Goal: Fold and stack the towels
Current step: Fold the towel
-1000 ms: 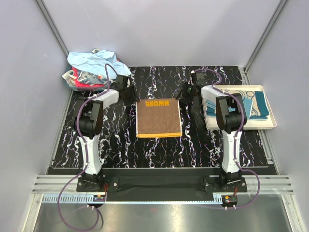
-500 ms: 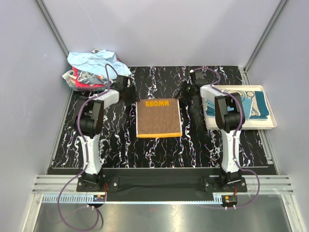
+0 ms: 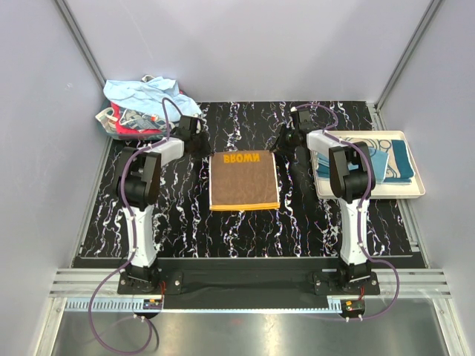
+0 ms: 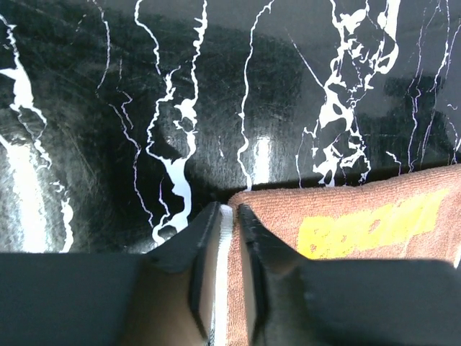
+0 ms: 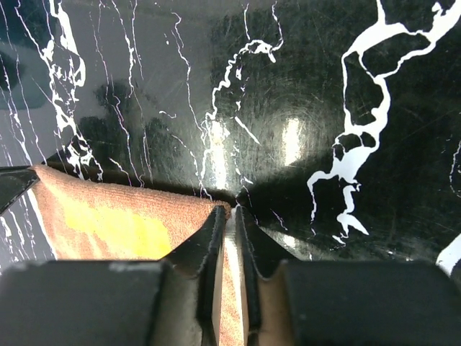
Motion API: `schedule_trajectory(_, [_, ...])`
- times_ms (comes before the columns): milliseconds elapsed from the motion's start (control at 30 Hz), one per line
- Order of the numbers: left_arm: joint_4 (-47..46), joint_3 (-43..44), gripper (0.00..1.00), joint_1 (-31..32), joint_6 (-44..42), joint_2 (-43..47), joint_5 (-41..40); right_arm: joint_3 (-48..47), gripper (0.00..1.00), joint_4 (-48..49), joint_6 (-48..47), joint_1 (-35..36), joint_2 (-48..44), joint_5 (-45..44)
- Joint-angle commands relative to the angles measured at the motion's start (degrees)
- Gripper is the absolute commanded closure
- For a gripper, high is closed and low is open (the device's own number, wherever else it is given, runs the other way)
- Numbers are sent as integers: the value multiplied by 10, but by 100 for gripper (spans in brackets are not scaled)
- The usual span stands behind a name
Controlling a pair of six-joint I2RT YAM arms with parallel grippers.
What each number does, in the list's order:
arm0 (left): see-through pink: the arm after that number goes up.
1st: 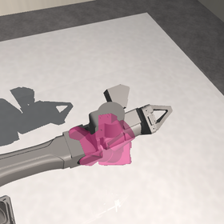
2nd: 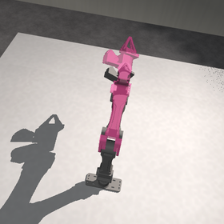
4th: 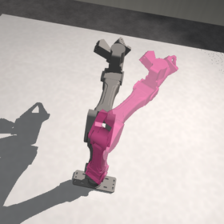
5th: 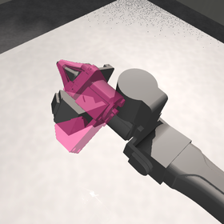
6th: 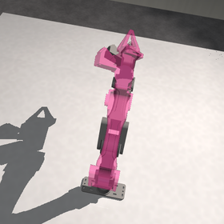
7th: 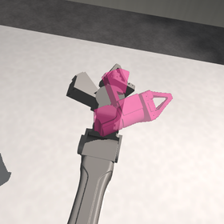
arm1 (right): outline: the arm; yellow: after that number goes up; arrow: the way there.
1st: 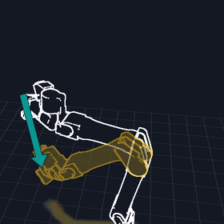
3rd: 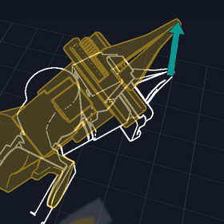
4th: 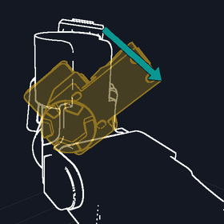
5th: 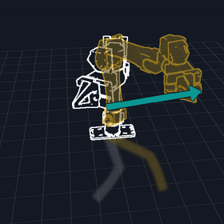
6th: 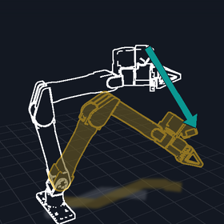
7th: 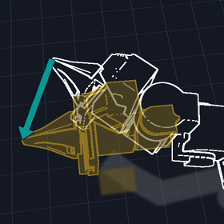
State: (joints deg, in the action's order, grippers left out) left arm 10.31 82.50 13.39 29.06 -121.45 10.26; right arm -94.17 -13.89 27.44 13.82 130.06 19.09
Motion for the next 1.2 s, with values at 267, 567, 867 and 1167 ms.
schedule_trajectory(267, [-43,6,99,1,-2,15,13,-9,91,8,-23,7,-35,-57])
schedule_trajectory(567, [-121,-42,100,1,10,101,19,25,92,38,-22,6,-128,-74])
schedule_trajectory(867, [-158,-124,100,4,35,162,39,124,92,76,-5,5,-205,-57])
schedule_trajectory(1167, [-230,-258,100,34,56,221,36,253,93,126,23,8,-271,-49])
